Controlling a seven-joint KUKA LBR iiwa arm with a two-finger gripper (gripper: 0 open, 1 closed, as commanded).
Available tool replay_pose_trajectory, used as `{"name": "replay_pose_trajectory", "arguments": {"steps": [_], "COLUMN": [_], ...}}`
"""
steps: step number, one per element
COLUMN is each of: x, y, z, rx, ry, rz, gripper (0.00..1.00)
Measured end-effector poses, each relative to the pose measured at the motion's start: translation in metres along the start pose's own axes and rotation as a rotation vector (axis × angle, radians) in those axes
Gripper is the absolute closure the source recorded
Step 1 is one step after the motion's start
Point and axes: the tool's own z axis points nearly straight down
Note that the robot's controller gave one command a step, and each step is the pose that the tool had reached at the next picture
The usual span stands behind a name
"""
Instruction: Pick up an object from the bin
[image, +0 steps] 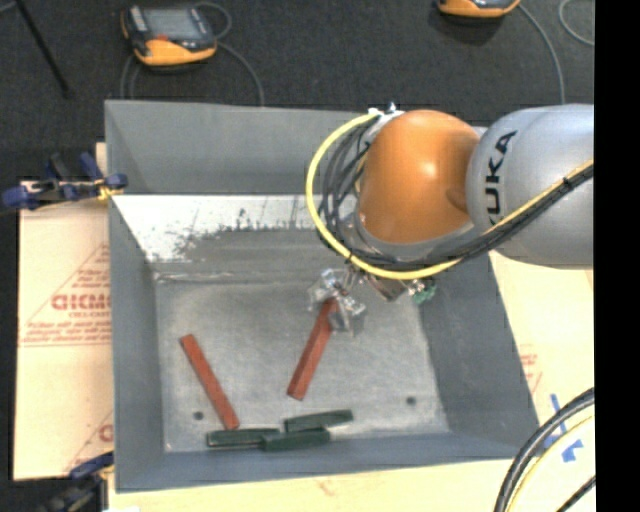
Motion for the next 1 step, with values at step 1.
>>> {"name": "replay_pose_trajectory", "arguments": {"steps": [1], "x": [-0.0058], "y": [-0.0136], "z": [-0.0713], "rx": [0.001], "ry": [0.000], "rz": [-0.006], "gripper": [1.00]}}
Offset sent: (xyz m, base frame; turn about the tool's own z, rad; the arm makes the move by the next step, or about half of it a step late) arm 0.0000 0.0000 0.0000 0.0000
